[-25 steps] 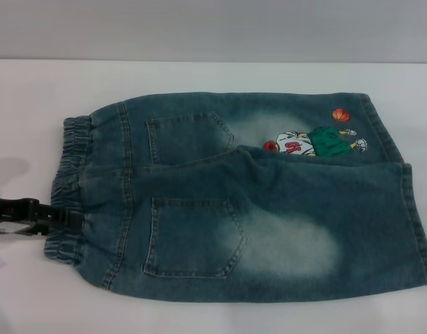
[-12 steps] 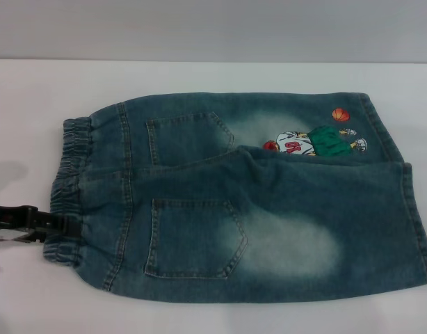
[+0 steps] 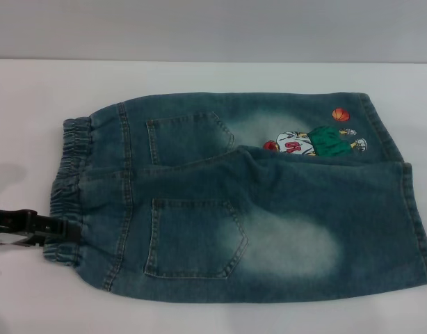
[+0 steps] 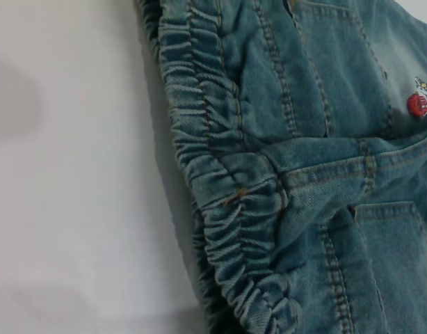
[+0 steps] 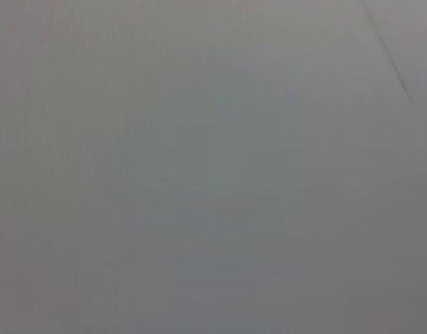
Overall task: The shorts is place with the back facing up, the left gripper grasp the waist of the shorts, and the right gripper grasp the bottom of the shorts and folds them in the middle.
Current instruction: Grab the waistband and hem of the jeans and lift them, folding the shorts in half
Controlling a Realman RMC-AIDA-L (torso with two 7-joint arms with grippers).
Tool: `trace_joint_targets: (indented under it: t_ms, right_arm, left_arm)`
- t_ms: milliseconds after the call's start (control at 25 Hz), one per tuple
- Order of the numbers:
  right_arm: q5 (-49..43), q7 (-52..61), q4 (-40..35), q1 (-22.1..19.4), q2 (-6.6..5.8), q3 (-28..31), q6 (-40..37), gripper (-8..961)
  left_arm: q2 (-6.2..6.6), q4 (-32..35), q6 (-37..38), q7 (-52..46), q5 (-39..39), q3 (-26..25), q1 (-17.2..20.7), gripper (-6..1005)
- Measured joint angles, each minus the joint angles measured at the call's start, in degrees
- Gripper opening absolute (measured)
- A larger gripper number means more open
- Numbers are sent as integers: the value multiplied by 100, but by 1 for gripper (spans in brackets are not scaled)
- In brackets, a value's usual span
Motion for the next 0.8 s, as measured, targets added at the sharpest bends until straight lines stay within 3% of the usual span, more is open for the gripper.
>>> trace_joint_targets:
  t_ms: [800]
  right_arm:
    - [0,-5,-18,51,-3,0,142,470]
  left_arm:
    - [-9,33,128,63,0,-17,62,637]
